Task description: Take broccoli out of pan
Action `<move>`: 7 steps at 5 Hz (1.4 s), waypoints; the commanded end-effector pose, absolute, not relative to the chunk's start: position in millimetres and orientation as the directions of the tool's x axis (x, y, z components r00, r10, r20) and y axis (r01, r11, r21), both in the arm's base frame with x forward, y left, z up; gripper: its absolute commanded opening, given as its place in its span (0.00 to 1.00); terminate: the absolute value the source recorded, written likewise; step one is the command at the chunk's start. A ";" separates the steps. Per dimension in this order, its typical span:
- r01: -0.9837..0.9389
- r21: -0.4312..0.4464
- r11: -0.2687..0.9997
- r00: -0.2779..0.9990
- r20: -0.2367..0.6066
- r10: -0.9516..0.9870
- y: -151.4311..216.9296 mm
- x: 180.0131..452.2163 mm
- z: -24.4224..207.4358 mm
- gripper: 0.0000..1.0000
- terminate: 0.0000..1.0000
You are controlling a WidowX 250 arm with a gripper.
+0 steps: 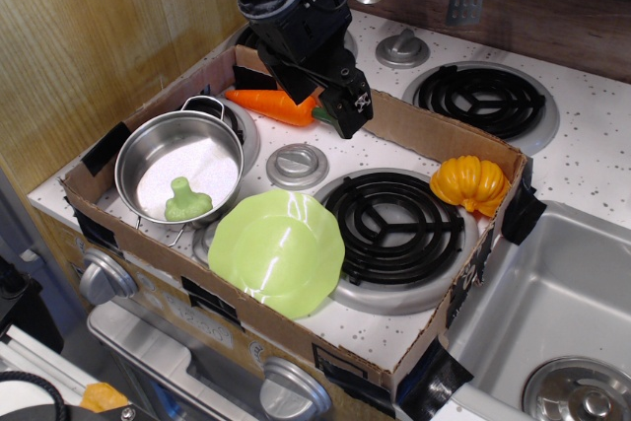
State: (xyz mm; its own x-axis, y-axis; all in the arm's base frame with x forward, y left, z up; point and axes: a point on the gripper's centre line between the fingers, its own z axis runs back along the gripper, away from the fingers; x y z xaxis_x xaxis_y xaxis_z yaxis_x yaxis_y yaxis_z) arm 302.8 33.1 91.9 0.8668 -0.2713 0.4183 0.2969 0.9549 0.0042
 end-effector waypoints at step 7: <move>-0.328 0.037 0.944 0.907 0.290 0.304 112.4 247.8 96.1 1.00 0.00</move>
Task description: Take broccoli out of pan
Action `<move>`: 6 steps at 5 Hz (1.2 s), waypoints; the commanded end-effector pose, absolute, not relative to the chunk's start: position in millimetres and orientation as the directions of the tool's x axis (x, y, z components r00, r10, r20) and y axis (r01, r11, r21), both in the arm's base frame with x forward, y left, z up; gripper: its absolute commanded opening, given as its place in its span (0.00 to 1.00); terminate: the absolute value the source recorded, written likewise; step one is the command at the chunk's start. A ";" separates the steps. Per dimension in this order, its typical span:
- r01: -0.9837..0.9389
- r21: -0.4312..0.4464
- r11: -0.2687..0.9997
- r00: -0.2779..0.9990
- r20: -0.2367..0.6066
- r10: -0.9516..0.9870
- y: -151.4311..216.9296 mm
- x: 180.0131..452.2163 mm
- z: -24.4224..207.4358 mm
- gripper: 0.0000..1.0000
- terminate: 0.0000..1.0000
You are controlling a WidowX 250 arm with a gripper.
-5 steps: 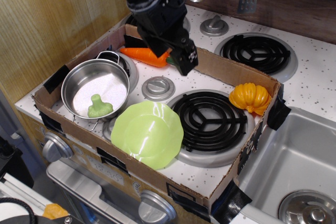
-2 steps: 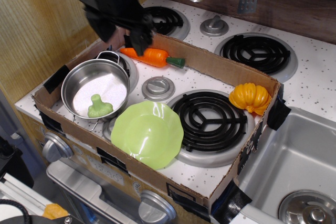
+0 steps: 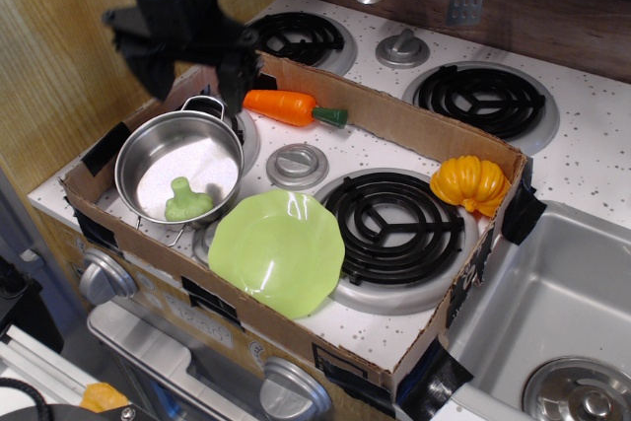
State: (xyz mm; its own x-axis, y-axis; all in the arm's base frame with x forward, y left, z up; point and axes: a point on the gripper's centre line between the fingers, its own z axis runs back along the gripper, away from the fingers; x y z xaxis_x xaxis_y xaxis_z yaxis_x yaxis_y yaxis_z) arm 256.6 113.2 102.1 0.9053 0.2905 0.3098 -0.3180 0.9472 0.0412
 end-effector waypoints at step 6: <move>-0.330 0.097 0.939 0.922 0.249 0.298 115.3 231.4 54.5 1.00 0.00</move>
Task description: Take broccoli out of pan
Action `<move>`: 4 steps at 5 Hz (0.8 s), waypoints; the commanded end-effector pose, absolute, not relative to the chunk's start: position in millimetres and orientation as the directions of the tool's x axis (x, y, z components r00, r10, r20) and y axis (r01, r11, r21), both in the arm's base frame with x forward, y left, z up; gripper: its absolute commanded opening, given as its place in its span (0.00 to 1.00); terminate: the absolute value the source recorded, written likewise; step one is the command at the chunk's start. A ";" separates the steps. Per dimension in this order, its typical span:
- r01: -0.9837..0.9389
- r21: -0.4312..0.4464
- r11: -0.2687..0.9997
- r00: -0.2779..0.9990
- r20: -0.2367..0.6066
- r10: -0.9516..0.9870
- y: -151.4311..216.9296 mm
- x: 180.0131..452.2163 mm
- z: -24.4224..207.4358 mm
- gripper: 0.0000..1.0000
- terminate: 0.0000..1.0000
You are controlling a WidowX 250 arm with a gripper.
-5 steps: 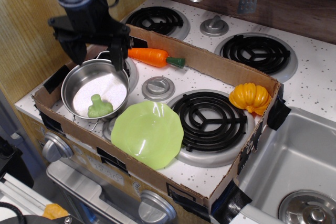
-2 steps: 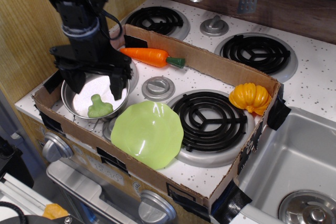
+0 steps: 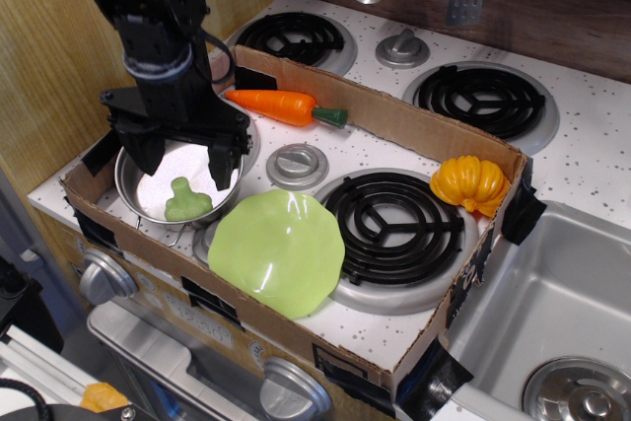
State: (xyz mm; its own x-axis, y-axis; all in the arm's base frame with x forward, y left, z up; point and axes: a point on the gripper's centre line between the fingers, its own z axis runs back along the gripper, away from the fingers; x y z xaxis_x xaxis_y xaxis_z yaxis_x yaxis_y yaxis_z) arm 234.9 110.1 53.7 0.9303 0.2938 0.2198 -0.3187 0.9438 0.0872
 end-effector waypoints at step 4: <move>-0.295 0.095 0.951 0.919 0.299 0.256 143.0 239.3 36.5 0.00 0.00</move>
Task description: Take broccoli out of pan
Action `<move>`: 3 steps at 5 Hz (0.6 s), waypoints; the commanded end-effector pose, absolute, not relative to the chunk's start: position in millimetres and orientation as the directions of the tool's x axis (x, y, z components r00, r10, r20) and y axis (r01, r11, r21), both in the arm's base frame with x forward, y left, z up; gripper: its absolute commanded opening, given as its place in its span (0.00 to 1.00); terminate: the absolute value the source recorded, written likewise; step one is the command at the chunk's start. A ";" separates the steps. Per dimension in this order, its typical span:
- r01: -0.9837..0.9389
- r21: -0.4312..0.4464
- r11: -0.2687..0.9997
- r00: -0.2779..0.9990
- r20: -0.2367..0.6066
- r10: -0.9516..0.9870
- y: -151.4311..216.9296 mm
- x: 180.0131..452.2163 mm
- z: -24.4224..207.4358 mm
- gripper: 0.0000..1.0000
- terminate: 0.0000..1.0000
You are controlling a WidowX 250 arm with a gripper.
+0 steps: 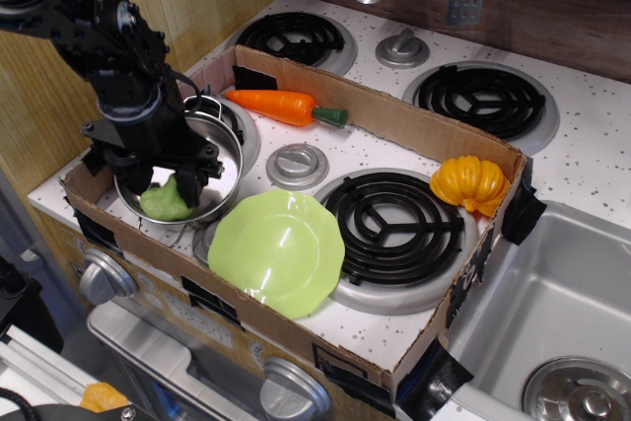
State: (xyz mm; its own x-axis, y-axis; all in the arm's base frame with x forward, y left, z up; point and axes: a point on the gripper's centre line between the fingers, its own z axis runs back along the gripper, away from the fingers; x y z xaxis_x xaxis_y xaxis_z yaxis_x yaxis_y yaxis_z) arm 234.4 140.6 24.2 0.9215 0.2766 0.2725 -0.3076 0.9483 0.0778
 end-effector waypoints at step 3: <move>-0.222 0.184 0.957 0.943 0.289 0.164 129.2 261.1 79.4 0.00 0.00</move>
